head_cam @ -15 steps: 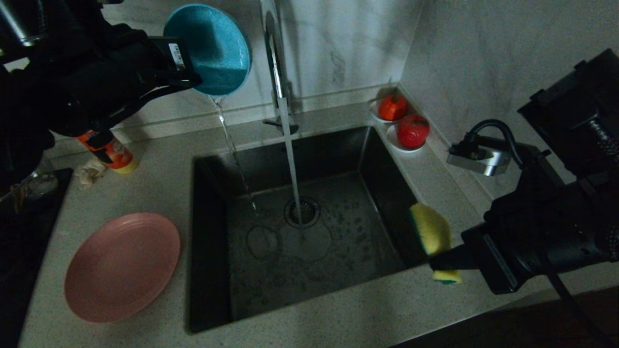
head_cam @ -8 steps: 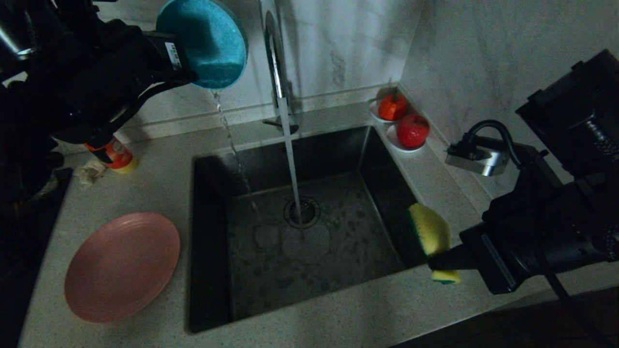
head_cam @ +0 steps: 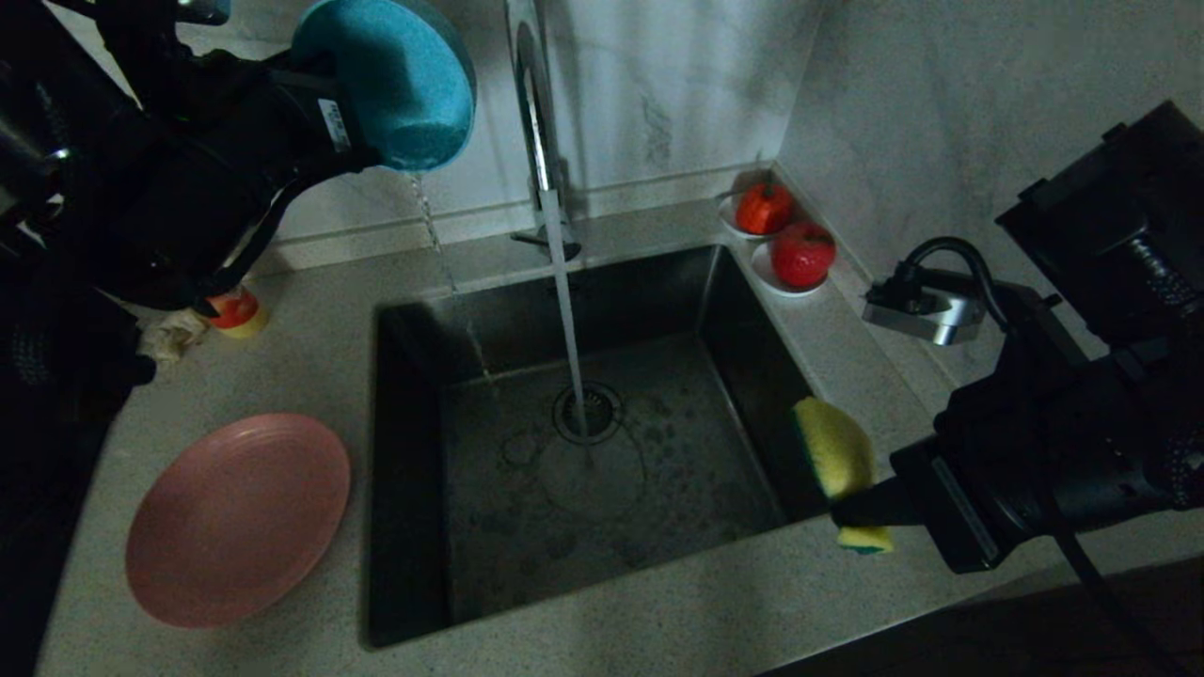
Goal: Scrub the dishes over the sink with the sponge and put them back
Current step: Wash the bowl
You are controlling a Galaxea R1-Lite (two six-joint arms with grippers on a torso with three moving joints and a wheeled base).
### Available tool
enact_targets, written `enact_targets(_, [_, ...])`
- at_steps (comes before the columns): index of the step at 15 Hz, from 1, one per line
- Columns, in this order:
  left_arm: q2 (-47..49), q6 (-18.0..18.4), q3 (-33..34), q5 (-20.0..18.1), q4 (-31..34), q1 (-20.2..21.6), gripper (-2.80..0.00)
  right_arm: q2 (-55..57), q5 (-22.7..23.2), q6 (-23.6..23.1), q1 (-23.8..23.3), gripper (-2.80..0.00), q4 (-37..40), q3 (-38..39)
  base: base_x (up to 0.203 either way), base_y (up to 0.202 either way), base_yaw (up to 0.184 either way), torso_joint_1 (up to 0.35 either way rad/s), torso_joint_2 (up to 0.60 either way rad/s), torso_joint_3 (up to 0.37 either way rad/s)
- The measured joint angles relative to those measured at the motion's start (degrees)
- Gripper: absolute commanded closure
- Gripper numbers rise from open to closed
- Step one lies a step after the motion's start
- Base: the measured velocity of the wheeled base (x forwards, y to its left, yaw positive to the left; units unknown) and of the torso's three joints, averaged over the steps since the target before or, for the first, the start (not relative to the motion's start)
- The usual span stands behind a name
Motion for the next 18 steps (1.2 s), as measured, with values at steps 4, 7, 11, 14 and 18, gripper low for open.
enact_targets(4, [-0.74, 0.91, 2.10, -1.48, -1.28, -0.02, 0.00, 0.45, -0.01, 0.07, 0.00, 0.00, -0.12, 0.00, 0.000, 0.000, 0.000, 0.000, 0.00, 0.000])
enact_targets(7, [-1.33, 0.71, 1.88, -1.80, -0.30, 0.00, 0.00, 0.58, 0.01, 0.07, 0.02, 0.00, -0.12, 0.02, 0.000, 0.000, 0.000, 0.000, 0.00, 0.000])
enact_targets(11, [-2.34, -0.95, -0.68, -1.53, 8.91, 1.26, 0.00, -0.02, 0.08, 0.02, 0.20, 0.00, -0.01, -0.04, 0.000, 0.000, 0.000, 0.000, 0.00, 0.000])
enact_targets(14, [-5.24, -4.55, -6.72, -2.90, 28.11, 2.18, 0.00, -0.94, 1.98, -0.09, 0.46, 0.00, 0.16, -0.32, 0.000, 0.000, 0.000, 0.000, 0.00, 0.000])
enact_targets(18, [-10.53, -5.71, -11.02, -7.00, 51.04, 2.49, 0.00, -2.53, 8.23, 0.22, 1.92, 0.00, 0.86, -1.72, 0.000, 0.000, 0.000, 0.000, 0.00, 0.000])
